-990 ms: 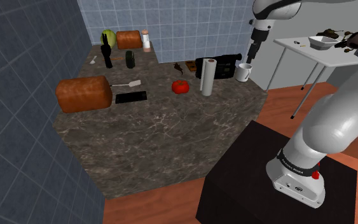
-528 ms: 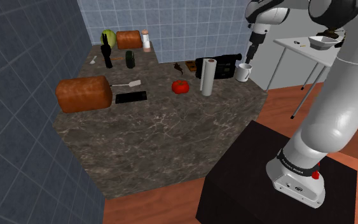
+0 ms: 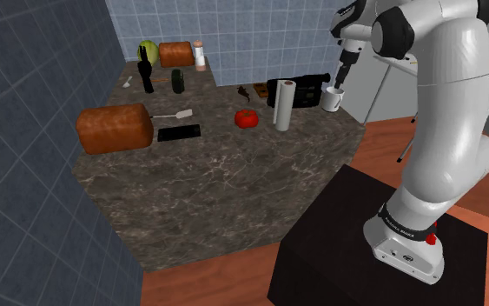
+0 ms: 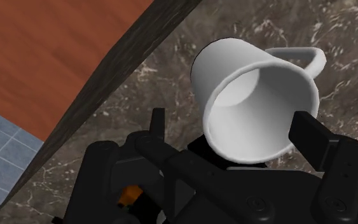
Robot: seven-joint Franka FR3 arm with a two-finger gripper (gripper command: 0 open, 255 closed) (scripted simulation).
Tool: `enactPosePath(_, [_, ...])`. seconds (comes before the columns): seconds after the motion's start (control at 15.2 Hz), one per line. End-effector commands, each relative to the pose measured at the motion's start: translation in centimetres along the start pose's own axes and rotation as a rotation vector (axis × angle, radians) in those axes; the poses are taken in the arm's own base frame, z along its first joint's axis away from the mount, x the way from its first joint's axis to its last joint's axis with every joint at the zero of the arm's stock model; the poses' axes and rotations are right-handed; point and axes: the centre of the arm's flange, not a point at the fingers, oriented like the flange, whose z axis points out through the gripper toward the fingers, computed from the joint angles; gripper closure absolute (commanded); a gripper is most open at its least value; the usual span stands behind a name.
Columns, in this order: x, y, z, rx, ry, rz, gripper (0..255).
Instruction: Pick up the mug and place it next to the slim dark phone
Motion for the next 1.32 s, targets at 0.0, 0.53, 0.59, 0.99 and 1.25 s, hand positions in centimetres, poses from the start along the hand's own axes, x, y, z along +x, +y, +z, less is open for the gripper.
enactPosePath(0.0, [0.3,1.2,0.9,0.004,0.003,-0.003,0])
enactPosePath(0.53, [0.3,1.2,4.4,0.004,0.003,-0.003,0])
enactPosePath(0.59, [0.3,1.2,4.4,0.004,0.003,-0.003,0])
enactPosePath(0.99, [0.3,1.2,4.4,0.004,0.003,-0.003,255])
enactPosePath(1.25, [0.3,1.2,4.4,0.004,0.003,-0.003,255])
